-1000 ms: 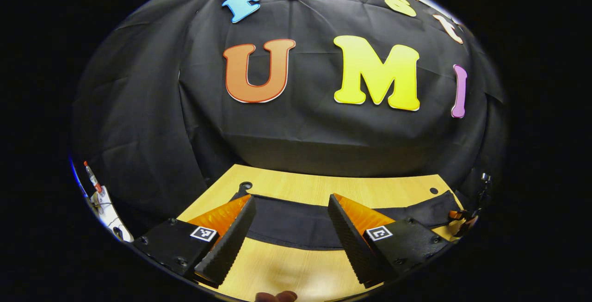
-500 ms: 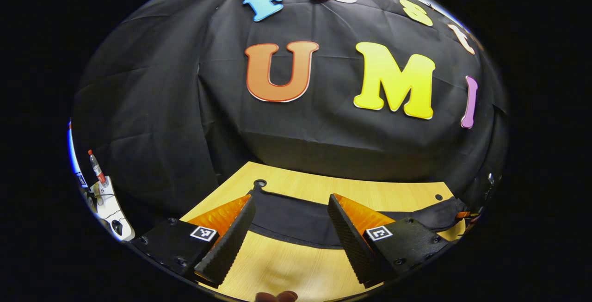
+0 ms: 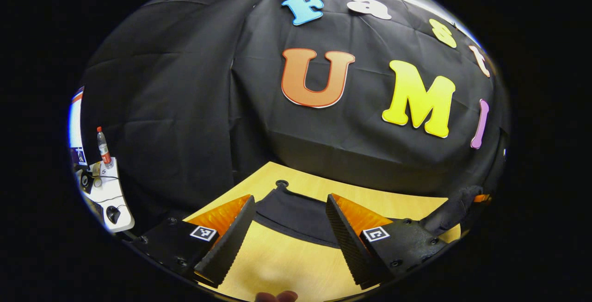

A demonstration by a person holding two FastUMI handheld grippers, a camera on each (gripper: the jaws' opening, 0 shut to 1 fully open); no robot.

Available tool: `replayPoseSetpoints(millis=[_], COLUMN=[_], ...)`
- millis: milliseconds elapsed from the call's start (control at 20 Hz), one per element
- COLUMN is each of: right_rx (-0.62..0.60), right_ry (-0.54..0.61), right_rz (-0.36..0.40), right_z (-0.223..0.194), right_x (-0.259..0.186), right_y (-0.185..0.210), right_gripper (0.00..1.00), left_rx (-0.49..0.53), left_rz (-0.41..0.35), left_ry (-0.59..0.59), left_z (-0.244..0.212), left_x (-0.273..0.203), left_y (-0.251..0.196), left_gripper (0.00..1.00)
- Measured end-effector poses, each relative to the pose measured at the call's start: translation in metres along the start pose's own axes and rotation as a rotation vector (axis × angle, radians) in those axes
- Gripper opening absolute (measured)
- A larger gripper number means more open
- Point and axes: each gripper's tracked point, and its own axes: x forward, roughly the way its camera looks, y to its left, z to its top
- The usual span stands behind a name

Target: Grasp the waist and the cuffs of the jeans and fold them to make the two legs overlap; first hold the waist and fold one-third of the jeans toward the cuffs, then hold the cuffs and fold the remaining one-third in the same direction to finish folding.

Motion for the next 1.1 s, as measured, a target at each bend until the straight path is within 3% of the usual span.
replayPoseSetpoints(millis=[300, 550, 850, 1100], right_rx=[-0.146, -0.239, -0.409, -0.459], right_ry=[-0.05, -0.004, 0.073, 0.086], right_rz=[0.152, 0.243, 0.21, 0.17], right_z=[0.017, -0.046, -0.16, -0.192], right_x=[-0.017, 0.012, 0.061, 0.076], right_y=[0.198, 0.333, 0.403, 0.411], right_gripper=[0.02, 0.02, 0.02, 0.02], left_rx=[-0.004, -0.033, -0.105, -0.139], left_rz=[0.005, 0.044, 0.109, 0.113], left_ry=[-0.035, -0.022, 0.003, 0.024], left_z=[0.005, -0.002, -0.008, -0.011], left_x=[-0.021, -0.038, -0.045, -0.039], left_y=[0.051, 0.101, 0.155, 0.165], left_gripper=[0.98, 0.99, 0.99, 0.99])
